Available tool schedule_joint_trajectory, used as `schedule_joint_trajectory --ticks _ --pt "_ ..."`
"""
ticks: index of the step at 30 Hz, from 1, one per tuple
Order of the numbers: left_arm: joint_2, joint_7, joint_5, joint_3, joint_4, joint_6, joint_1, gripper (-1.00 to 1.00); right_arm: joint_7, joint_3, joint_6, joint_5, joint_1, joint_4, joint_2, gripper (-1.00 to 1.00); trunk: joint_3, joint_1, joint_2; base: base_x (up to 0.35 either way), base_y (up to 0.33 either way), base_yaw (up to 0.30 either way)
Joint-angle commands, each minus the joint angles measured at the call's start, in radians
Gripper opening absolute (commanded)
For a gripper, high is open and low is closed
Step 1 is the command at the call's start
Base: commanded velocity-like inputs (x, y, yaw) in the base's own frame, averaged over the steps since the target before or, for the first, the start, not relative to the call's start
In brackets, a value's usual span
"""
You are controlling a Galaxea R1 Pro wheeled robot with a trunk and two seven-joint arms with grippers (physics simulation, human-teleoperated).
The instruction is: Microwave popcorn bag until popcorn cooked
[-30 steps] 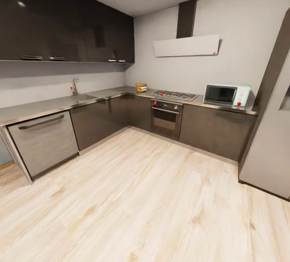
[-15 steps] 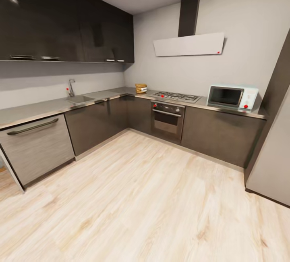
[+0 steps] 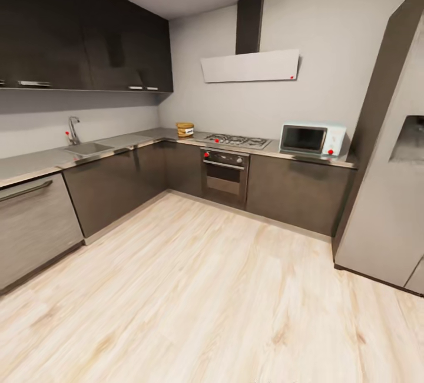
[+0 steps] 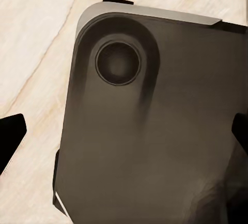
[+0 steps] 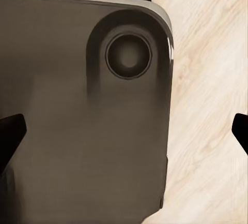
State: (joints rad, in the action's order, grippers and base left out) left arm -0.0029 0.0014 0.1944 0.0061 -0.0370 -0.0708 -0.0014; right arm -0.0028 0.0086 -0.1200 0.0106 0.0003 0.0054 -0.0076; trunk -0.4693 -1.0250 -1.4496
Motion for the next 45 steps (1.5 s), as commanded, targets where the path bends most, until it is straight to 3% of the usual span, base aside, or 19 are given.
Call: schedule_joint_trajectory --ticks 1,10,45 --pt "0.0 0.0 0.006 0.0 0.0 -0.003 0.0 1.0 0.0 0.0 -0.006 0.0 0.0 0.001 0.0 1.0 -0.001 0.0 0.0 0.0 0.0 -0.289" --pt "0.0 0.0 0.005 0.0 0.0 -0.003 0.0 1.0 0.0 -0.001 -0.043 -0.003 -0.002 0.002 0.001 1.0 -0.001 0.0 0.0 0.0 0.0 -0.289" --pt "0.0 -0.001 0.003 0.0 -0.001 -0.004 0.0 1.0 0.0 -0.004 -0.044 -0.003 -0.005 0.005 0.002 1.0 -0.001 0.0 0.0 0.0 0.0 -0.289"
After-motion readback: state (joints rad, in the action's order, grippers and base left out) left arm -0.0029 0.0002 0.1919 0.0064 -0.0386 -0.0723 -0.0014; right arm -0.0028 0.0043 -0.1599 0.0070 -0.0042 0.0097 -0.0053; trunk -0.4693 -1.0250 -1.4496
